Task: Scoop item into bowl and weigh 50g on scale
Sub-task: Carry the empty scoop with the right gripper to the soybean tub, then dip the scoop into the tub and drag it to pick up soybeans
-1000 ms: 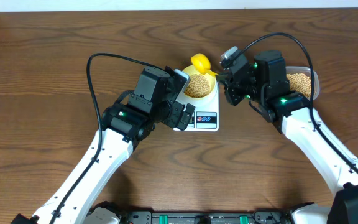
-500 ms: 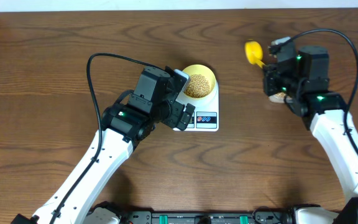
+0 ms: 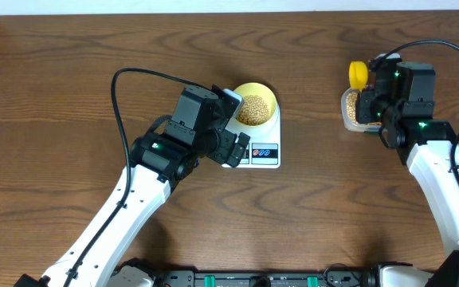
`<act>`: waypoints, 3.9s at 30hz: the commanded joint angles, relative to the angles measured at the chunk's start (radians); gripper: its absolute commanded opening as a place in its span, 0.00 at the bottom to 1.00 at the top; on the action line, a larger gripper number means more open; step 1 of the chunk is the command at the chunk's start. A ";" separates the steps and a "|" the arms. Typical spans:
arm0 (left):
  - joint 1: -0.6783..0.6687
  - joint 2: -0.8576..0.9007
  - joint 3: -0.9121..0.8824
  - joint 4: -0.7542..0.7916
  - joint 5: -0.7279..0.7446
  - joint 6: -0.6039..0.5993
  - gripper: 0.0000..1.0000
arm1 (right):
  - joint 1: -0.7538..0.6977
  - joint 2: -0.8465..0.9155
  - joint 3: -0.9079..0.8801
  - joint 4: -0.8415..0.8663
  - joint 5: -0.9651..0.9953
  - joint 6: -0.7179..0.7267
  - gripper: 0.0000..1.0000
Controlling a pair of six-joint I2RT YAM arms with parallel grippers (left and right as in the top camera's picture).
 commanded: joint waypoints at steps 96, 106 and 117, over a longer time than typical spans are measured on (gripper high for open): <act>0.004 -0.001 0.003 0.001 -0.013 0.010 0.98 | -0.084 -0.022 0.009 -0.230 -0.070 0.225 0.01; 0.004 -0.001 0.003 0.001 -0.013 0.010 0.98 | -0.126 -0.053 0.009 -0.248 -0.227 0.266 0.01; 0.004 -0.001 0.003 0.001 -0.013 0.010 0.98 | -0.182 -0.053 0.009 -0.255 -0.269 0.305 0.01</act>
